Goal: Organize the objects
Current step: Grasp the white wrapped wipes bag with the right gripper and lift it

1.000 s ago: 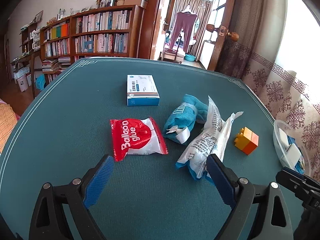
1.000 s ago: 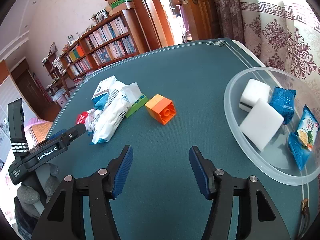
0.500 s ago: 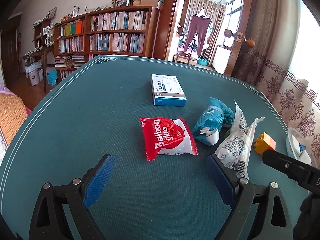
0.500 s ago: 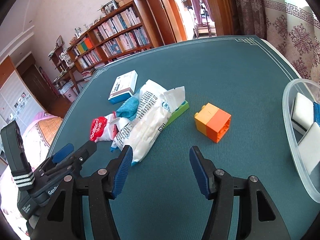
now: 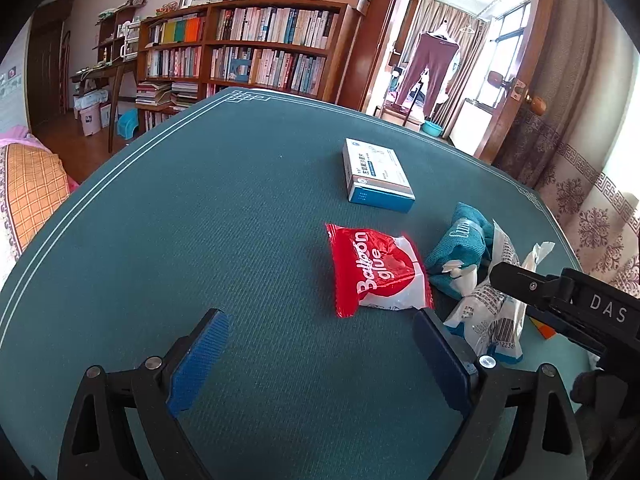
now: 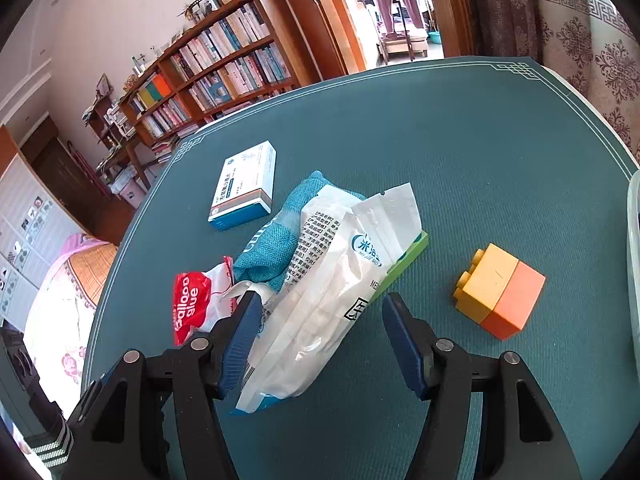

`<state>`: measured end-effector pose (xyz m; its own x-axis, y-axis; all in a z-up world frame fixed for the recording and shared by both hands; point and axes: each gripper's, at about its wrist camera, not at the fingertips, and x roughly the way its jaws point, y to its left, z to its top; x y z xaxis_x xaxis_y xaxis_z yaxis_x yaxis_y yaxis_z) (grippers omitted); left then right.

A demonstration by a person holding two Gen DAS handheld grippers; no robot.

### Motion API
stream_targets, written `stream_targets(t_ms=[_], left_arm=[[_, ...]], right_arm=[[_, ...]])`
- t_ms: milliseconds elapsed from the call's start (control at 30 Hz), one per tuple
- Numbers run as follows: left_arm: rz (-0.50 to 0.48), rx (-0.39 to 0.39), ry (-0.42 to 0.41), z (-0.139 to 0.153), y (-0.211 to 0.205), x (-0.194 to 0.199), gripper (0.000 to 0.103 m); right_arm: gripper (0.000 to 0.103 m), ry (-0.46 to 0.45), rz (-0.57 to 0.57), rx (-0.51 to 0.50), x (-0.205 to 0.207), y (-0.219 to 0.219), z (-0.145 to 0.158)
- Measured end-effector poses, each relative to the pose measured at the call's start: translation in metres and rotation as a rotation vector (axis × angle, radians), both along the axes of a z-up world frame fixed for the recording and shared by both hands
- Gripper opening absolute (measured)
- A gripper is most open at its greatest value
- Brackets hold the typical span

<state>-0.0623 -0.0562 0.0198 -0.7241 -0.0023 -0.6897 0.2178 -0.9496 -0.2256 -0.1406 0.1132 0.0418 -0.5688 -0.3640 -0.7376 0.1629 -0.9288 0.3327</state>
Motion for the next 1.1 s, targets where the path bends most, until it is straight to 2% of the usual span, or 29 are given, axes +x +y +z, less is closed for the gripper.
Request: stream_targets(t_ms=[300,467,733,1100], left_arm=[[0.011,0.017,-0.009,-0.002,-0.002,0.000,0.096],[0.011,0.025,-0.013,-0.003,-0.003,0.000,0.096],[0.004,0.024,-0.009,-0.003,-0.001,0.000,0.096],[-0.019,-0.026,-0.026,-0.001,0.009,-0.005,0.096]], right_arm=[[0.064,-0.033,-0.013,0.023,-0.012,-0.007,-0.009],[0.050,-0.021,0.022,0.043,-0.007,-0.007,-0.009],[0.047,-0.015,0.025,-0.013,0.022,0.022,-0.008],[0.047,-0.001,-0.003,-0.050,0.069,0.071,-0.003]])
